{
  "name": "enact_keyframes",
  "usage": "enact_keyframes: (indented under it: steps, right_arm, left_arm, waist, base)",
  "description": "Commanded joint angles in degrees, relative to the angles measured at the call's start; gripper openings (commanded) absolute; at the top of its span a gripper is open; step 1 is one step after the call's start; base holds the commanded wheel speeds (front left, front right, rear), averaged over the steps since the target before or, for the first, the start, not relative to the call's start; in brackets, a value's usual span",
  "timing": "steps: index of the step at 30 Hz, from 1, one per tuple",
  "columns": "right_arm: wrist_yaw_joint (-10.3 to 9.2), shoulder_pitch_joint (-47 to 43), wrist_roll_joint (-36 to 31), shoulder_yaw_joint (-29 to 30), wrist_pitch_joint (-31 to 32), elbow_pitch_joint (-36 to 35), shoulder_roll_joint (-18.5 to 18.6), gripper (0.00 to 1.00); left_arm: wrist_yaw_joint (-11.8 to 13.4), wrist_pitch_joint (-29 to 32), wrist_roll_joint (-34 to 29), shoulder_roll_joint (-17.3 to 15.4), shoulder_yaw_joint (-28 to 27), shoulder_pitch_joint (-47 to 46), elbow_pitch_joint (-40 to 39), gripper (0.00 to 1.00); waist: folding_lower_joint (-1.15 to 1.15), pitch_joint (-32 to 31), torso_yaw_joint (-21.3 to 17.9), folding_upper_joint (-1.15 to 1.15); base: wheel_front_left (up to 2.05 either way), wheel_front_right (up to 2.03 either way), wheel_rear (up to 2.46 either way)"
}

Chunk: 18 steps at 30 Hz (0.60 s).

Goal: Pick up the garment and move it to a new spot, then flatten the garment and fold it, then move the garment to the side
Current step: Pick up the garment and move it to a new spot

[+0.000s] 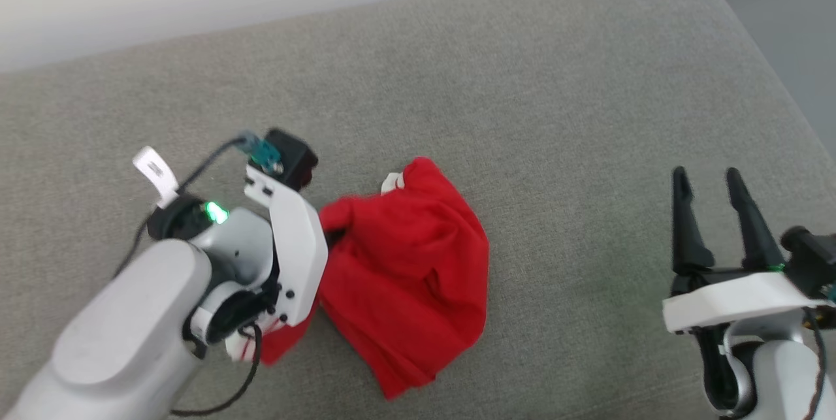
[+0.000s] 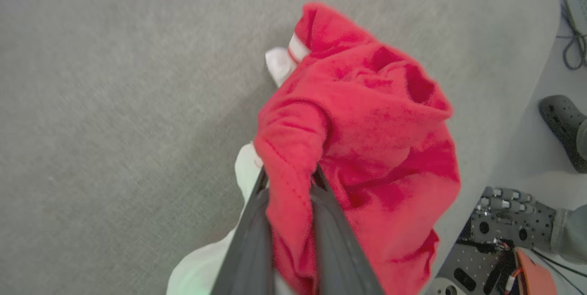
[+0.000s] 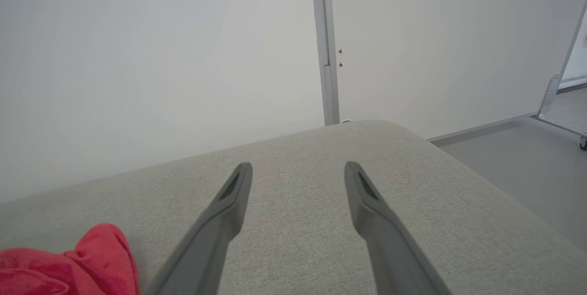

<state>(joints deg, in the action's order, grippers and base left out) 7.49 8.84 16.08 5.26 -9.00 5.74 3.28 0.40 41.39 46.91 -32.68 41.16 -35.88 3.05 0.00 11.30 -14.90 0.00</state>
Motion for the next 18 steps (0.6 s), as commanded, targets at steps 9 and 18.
enact_keyframes:
  steps: [9,18]
  right_arm:
    - [0.00,2.8,0.4,-2.6,-1.4,2.4,-0.4,1.00]
    - [0.00,3.2,0.2,-3.1,-1.9,3.8,-0.4,1.00]
  left_arm:
    - [-3.6,0.0,-1.2,4.2,4.7,-0.5,17.7,0.00]
    - [-6.0,-3.1,-0.1,6.8,4.8,-3.8,25.6,1.00]
  waist:
    - [0.00,2.0,-0.4,0.00]
    - [0.00,1.1,0.9,0.00]
  base:
    - [0.00,0.00,0.00]
    - [0.00,0.00,0.00]
